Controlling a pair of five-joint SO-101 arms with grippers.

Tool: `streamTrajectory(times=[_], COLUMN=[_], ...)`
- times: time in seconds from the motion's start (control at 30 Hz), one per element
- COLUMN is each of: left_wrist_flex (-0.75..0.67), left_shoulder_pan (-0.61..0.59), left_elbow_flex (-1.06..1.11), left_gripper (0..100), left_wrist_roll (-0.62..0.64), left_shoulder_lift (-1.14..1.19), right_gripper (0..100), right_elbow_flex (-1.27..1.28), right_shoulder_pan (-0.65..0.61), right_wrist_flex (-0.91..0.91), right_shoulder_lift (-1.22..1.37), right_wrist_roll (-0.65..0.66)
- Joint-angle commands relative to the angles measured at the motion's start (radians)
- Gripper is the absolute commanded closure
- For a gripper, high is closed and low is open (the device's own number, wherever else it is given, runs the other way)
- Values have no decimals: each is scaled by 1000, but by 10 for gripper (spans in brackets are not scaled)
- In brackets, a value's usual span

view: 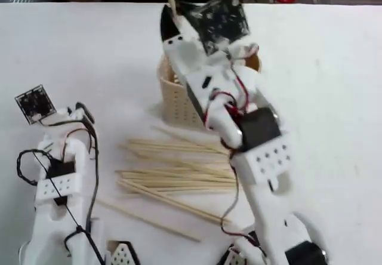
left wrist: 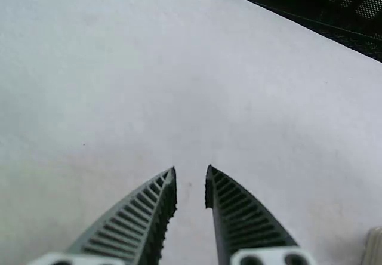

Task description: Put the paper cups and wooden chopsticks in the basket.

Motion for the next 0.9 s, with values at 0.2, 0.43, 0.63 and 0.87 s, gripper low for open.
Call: streamTrajectory(times=[0.2, 0.43, 0.63, 0.87], left_wrist_flex=[-17, -18, -21, -15], left_shoulder_pan=[15, 13, 7, -76], left_elbow_flex=[-3, -3, -8, -32], left_gripper=[895, 896, 896, 897], left_wrist_roll=[9, 9, 9, 11], left_shoulder_lift=[-27, -25, -31, -48], right_gripper=[981, 857, 805, 957], right_elbow_flex=[97, 118, 112, 118], right_shoulder_pan=[76, 74, 73, 73], right_wrist_flex=[-193, -99, -79, 202], right_shoulder_lift=[77, 76, 64, -116], right_wrist_roll=[-17, -25, -23, -17])
